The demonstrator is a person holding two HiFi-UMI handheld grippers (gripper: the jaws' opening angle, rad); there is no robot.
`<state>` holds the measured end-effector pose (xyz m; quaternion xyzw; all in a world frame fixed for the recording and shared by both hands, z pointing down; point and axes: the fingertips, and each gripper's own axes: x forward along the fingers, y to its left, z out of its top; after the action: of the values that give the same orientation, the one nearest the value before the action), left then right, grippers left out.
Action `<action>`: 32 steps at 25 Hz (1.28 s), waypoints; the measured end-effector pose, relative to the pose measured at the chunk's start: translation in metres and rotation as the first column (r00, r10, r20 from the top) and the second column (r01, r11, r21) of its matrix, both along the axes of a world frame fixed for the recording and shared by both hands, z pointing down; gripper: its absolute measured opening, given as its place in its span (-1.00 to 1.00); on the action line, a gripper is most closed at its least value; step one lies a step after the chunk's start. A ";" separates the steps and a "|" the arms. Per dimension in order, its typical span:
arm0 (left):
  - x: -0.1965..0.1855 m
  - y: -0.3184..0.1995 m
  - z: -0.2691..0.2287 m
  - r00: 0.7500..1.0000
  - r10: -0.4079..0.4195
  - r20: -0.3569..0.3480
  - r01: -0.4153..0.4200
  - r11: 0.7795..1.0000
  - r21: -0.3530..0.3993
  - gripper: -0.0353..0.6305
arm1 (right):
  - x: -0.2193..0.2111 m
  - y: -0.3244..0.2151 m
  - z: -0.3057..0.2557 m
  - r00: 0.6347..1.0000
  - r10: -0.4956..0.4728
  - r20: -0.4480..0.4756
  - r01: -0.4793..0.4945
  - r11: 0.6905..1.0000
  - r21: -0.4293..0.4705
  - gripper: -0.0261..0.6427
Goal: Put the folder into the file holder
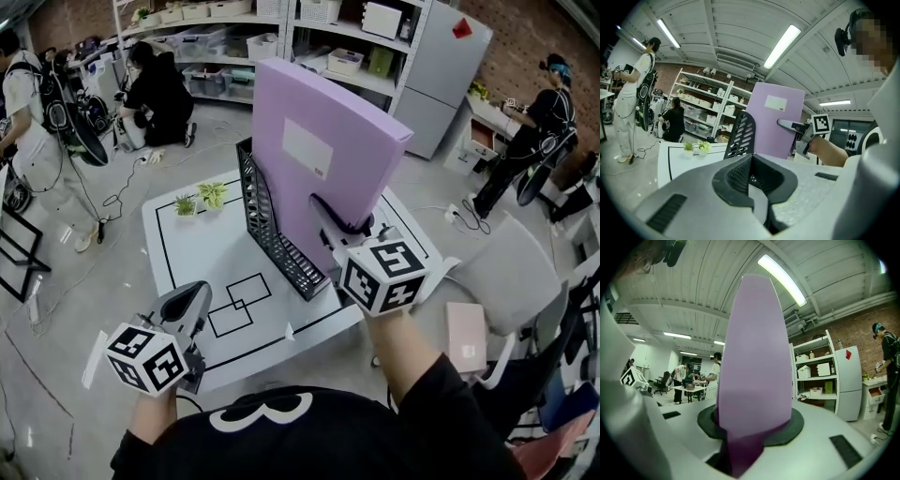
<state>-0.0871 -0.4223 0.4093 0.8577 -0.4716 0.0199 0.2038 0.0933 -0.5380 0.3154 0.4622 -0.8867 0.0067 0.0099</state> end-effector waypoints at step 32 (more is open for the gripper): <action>0.004 0.012 0.056 1.000 -0.007 0.010 0.008 0.993 -0.115 -0.88 | -0.009 -0.016 0.104 1.000 -0.009 -0.007 0.009 0.998 -0.065 -0.46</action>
<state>-0.0830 -0.4101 0.4649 0.8426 -0.4739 0.0503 0.2507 0.0842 -0.5540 0.4191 0.4577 -0.8880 0.0338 0.0279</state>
